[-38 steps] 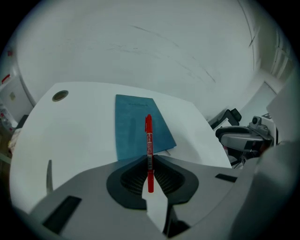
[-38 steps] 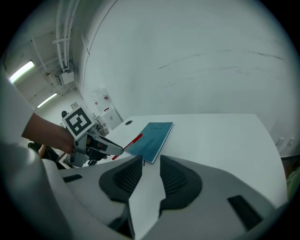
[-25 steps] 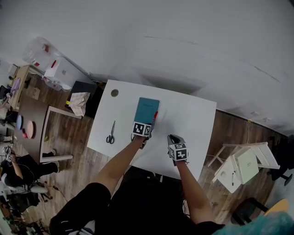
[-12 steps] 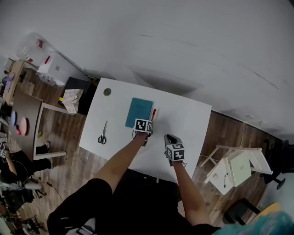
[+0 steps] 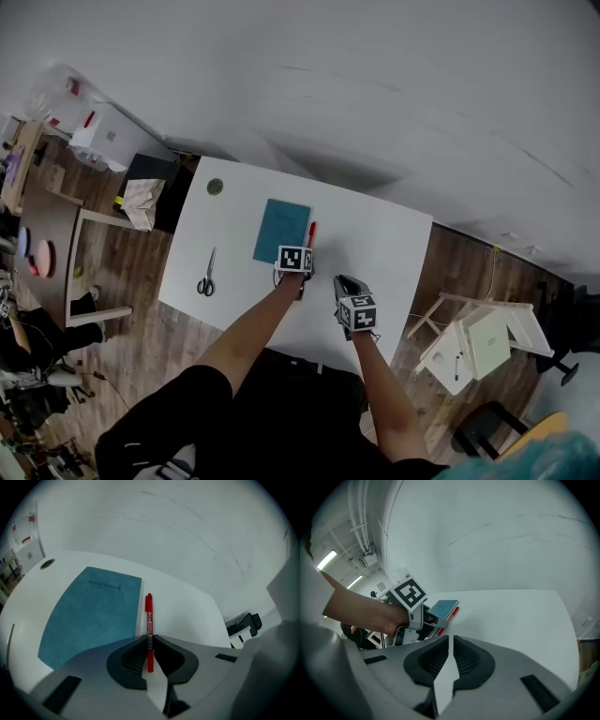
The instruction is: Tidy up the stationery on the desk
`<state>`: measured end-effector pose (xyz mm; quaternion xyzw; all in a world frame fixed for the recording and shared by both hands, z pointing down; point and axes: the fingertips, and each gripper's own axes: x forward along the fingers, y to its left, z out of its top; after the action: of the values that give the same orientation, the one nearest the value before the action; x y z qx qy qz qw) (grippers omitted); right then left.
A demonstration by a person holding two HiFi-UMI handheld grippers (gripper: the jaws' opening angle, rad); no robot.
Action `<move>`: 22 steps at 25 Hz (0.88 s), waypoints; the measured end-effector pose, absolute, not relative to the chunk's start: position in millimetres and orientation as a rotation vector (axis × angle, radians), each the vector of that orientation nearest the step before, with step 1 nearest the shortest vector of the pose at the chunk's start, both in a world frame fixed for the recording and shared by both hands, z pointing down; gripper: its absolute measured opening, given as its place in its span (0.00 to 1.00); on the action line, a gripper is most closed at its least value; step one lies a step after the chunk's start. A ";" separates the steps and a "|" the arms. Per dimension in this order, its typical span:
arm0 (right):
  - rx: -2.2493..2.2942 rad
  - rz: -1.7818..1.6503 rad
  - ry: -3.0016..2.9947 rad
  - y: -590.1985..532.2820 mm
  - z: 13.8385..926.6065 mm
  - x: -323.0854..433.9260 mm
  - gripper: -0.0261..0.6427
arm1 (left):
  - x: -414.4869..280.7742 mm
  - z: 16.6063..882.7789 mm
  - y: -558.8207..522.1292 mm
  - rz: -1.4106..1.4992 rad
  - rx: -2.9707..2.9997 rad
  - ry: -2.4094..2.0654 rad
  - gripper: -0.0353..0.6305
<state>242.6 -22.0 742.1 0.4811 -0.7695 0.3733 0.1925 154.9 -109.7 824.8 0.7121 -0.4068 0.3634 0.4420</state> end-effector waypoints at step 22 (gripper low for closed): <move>1.279 1.008 -2.328 -12.2 718.7 197.2 0.11 | 121.3 771.5 -81.6 0.780 1.911 -0.946 0.16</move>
<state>197.2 -12.2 718.7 0.4452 -0.8102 0.3507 0.1496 121.3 -81.6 771.5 0.7630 -0.3778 0.3116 0.4218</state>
